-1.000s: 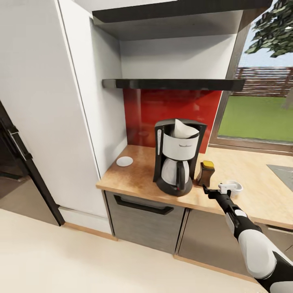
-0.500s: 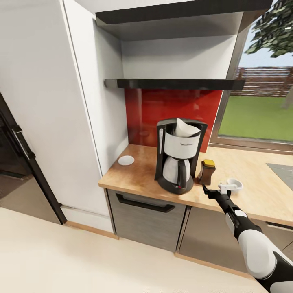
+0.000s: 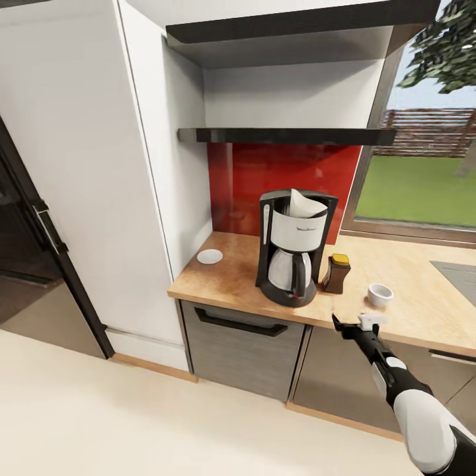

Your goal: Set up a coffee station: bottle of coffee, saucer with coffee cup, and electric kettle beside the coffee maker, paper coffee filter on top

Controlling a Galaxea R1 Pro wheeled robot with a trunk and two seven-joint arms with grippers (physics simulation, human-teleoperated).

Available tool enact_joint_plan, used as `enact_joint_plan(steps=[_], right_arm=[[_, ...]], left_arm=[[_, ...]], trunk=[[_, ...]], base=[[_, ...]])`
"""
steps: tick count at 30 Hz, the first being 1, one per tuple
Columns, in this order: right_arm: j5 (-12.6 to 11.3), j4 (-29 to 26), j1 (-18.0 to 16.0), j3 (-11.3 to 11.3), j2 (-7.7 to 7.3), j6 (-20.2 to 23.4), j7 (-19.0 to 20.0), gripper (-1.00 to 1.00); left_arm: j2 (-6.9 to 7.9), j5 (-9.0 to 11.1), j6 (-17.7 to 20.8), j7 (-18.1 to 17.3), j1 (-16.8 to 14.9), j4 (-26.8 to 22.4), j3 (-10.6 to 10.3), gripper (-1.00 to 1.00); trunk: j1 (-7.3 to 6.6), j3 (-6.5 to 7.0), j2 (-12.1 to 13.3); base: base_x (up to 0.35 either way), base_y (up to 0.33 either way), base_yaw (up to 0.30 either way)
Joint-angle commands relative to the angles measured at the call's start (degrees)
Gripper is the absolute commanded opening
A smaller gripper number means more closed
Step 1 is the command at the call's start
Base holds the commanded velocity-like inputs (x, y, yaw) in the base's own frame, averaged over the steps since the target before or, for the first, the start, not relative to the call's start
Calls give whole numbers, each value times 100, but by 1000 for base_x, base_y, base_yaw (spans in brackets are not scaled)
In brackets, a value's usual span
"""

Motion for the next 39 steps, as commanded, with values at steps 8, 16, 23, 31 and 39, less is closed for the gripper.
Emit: enact_joint_plan(steps=[8,16,23,31,39], right_arm=[[12,3,954,-59,3,-19,54,100],[27,1,1616,-680,-2,-3,54,100],[88,67,1836,-813,-14,751,57,100],[734,87,1985,-805,-11,1312,57,100],[1103,474,2061,-805,48,1324,-27,100]], left_arm=[[10,-42,-26,2,0,8,3,100],[10,-44,-39,2,19,16,3,100],[3,-50,-38,-6,30,23,-1,100],[-13,-54,-33,0,49,65,-18,100],[-36,-16,-32,10,75,90,13,100]], trunk=[[2,-8,-8],[2,-8,-8],[2,-8,-8],[2,-8,-8],[2,-8,-8]], base=[[0,0,0],[0,0,0],[0,0,0],[0,0,0],[0,0,0]])
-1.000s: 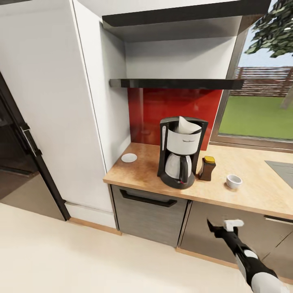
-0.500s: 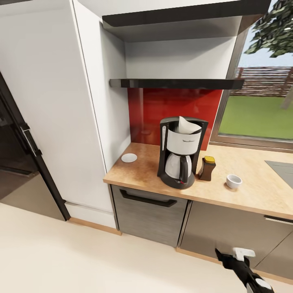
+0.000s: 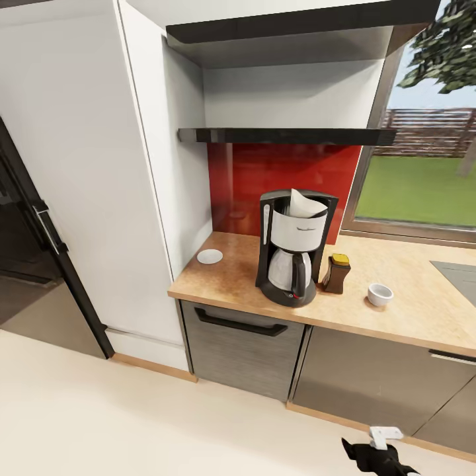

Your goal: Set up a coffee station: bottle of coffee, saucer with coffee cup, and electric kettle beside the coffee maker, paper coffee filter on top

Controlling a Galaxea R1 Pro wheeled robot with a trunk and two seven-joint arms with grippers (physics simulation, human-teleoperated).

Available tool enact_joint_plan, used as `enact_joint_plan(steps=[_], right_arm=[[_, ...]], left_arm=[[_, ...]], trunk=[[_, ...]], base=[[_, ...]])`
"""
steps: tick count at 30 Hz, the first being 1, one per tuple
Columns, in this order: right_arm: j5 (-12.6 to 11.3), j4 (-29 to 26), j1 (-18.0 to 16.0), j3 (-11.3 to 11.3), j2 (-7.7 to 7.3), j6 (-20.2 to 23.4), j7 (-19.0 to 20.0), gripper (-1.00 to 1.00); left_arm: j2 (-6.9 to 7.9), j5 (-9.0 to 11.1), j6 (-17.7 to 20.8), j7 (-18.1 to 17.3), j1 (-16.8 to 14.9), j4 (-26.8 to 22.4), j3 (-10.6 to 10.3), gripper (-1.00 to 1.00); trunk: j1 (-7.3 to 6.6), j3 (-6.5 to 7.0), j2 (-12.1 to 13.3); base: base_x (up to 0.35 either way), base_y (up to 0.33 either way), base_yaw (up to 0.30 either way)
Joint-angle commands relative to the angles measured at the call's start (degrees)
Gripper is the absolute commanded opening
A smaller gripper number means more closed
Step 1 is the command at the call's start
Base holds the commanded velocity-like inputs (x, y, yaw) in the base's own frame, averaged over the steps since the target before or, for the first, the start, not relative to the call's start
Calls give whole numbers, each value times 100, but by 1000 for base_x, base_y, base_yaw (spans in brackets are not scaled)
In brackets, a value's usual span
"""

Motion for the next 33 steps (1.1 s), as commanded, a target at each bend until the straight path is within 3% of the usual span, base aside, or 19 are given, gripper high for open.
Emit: enact_joint_plan(steps=[1,6,21,28,31,33], right_arm=[[47,6,-7,-50,11,-21,-40,100],[49,98,-4,-43,69,-20,-587,100],[50,431,-4,-50,108,-28,-737,100],[51,503,-4,-43,198,-23,-1710,100],[57,554,-4,-42,335,-11,-2212,100],[62,575,-4,-42,418,-6,-2348,100]], left_arm=[[-1,-42,-19,0,-4,5,7,100],[-13,-36,-19,0,-3,9,11,100],[-22,-20,-16,0,-3,9,19,100],[-23,-18,-14,0,-3,9,27,100],[-12,-9,-12,2,-3,9,33,100],[-9,-5,-11,3,-3,9,35,100]], trunk=[[2,-9,-8],[2,-9,-8],[2,-9,-8],[2,-9,-8],[2,-9,-8],[2,-9,-8]], base=[[0,0,0],[0,0,0],[0,0,0],[0,0,0],[0,11,0],[0,60,0]])
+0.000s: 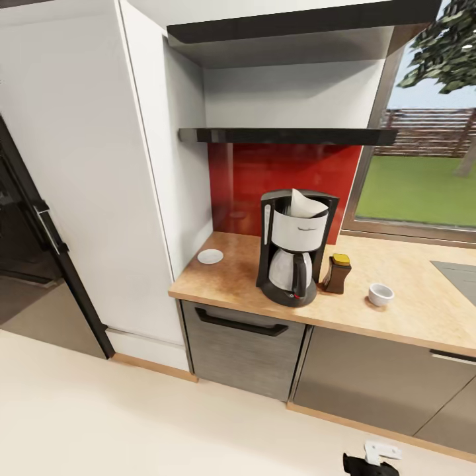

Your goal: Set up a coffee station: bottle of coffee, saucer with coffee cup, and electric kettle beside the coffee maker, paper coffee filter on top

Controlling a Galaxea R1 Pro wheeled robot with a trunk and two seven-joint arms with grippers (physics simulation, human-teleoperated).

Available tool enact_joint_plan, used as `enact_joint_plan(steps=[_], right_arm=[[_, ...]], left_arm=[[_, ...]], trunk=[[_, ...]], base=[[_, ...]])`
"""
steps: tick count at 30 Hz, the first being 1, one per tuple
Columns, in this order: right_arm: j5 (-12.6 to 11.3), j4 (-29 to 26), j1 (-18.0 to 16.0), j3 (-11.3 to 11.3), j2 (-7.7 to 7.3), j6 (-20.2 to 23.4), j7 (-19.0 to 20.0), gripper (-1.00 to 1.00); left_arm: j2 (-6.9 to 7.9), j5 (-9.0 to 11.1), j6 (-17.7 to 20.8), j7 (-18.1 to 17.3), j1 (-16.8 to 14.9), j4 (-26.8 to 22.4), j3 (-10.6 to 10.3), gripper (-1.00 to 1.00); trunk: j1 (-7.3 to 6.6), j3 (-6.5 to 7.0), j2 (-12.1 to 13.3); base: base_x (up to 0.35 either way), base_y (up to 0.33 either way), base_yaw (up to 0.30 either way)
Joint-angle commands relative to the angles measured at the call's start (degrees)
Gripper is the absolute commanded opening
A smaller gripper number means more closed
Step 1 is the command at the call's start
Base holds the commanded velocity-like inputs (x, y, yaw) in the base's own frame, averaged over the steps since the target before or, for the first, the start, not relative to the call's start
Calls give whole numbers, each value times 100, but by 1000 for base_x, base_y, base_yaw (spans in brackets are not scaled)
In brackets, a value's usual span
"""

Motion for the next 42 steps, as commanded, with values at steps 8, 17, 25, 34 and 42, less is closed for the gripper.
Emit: enact_joint_plan(steps=[8,17,25,34,42], right_arm=[[60,193,-7,-36,103,-29,-179,100],[56,380,-4,-36,110,-45,-199,100],[48,446,-1,-36,111,-47,-192,100],[50,457,-1,-36,111,-47,-173,100],[52,458,1,-36,113,-47,-169,100]], left_arm=[[-3,-44,-20,-2,-4,4,8,100],[-5,-39,-19,-3,-4,4,8,100],[-15,-54,-19,0,-4,4,1,100],[-18,-56,-19,-3,-4,4,4,100],[-19,-48,-22,-4,-4,4,0,100]], trunk=[[2,-9,-8],[2,-9,-8],[2,-9,-8],[2,-9,-8],[2,-9,-8]], base=[[0,67,0],[0,105,0],[62,283,0],[220,242,-68],[192,256,-242]])
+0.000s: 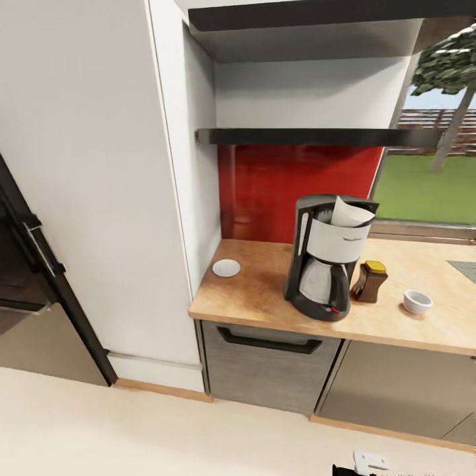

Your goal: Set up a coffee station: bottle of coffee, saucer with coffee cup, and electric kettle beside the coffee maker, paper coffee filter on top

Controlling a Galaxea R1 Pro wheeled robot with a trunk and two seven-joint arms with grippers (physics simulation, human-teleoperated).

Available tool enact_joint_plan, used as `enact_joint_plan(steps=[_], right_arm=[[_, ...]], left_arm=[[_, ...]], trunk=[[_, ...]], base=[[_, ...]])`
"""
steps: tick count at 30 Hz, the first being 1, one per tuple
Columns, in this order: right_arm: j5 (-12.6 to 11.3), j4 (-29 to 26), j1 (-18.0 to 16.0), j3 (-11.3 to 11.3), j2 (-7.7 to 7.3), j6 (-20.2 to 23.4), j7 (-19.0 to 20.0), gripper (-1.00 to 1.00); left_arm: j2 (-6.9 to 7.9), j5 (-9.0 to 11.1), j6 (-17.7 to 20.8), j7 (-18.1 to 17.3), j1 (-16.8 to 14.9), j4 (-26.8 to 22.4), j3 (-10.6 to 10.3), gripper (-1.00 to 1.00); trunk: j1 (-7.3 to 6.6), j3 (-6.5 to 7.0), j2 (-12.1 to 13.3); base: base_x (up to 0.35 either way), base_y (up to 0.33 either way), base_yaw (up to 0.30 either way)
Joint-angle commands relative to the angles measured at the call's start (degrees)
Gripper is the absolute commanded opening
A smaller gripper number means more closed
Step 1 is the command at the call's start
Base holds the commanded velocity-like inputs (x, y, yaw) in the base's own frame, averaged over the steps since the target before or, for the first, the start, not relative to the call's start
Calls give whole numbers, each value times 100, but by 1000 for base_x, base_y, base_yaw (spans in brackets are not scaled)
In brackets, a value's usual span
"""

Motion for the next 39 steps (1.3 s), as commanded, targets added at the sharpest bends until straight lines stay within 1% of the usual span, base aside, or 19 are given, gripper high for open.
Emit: enact_joint_plan(steps=[1,10,15,30,39], right_arm=[[61,11,-9,-43,1,-21,-27,100],[64,13,-8,-43,6,-21,-27,100],[64,16,-7,-43,6,-21,-27,100],[64,20,-10,-43,6,-21,-27,100],[64,11,-8,-43,4,-21,-27,100]], left_arm=[[1,-45,-19,-2,-3,3,6,100],[-1,-43,-24,-2,-3,3,6,100],[-1,-42,-24,-2,-3,3,0,100],[-1,-43,-25,-2,-3,3,-3,100],[-1,-43,-25,-2,-3,0,-3,100]], trunk=[[3,-9,-7],[3,-9,-7],[3,-9,-7],[3,-9,-7],[3,-9,-7]], base=[[135,284,-258],[107,274,-261],[24,172,-261],[2,17,-251],[0,0,-25]])
